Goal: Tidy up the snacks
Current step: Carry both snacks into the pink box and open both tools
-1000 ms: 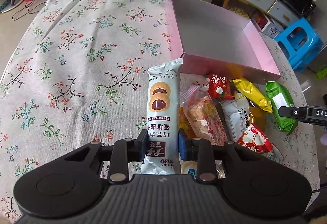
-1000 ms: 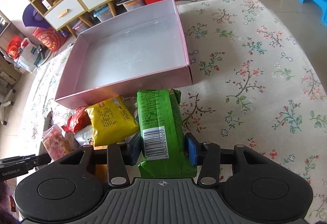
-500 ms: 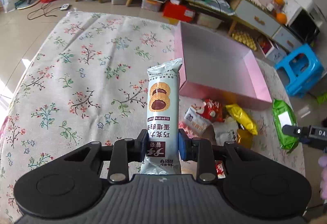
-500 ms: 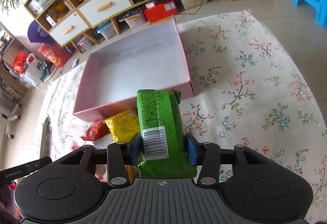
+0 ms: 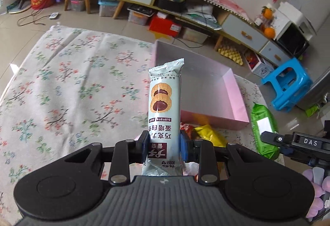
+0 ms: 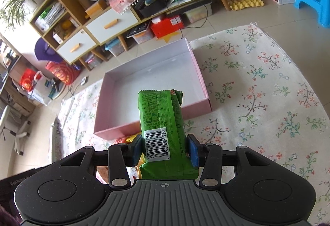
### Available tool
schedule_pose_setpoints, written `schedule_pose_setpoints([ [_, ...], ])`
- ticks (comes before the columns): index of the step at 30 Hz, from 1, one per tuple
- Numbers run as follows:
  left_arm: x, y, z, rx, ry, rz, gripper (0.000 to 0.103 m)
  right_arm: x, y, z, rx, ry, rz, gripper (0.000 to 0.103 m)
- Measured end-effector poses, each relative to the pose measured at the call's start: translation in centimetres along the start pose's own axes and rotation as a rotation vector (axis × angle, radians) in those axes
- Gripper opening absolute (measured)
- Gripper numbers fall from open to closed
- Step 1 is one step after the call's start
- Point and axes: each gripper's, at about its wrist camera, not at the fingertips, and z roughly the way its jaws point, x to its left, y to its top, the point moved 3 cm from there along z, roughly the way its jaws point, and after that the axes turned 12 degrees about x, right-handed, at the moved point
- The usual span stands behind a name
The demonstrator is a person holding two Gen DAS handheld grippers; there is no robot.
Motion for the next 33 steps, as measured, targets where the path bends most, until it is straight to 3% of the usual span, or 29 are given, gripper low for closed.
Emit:
schedule_pose_setpoints([
  [8,-1.7,3.0,3.1,0.013,-0.055,0.0,0.028,1.1,3.0,1.1,-0.004,0.02,0.019,0.044],
  [17,-2.6,4.9,6.3,-0.053,-0.061,0.025,0.028,0.2,6.0,4.3,-0.078,0.076,0.015,0.044],
  [25,-2.9,5.8,8.2,-0.112,0.046,0.055,0.028,-1.3,8.1,7.0,-0.133,0.053,0.023,0.044],
  [31,-2.4,5.6,9.6,-0.091,0.158,0.095,0.028,-1.1,8.4,9.2,-0.126,-0.014,-0.03,0.045],
  [33,-2.4,5.4,9.6,-0.089,0.159,0.115,0.028,-1.0,8.3,9.9,-0.112,-0.031,-0.044,0.045],
])
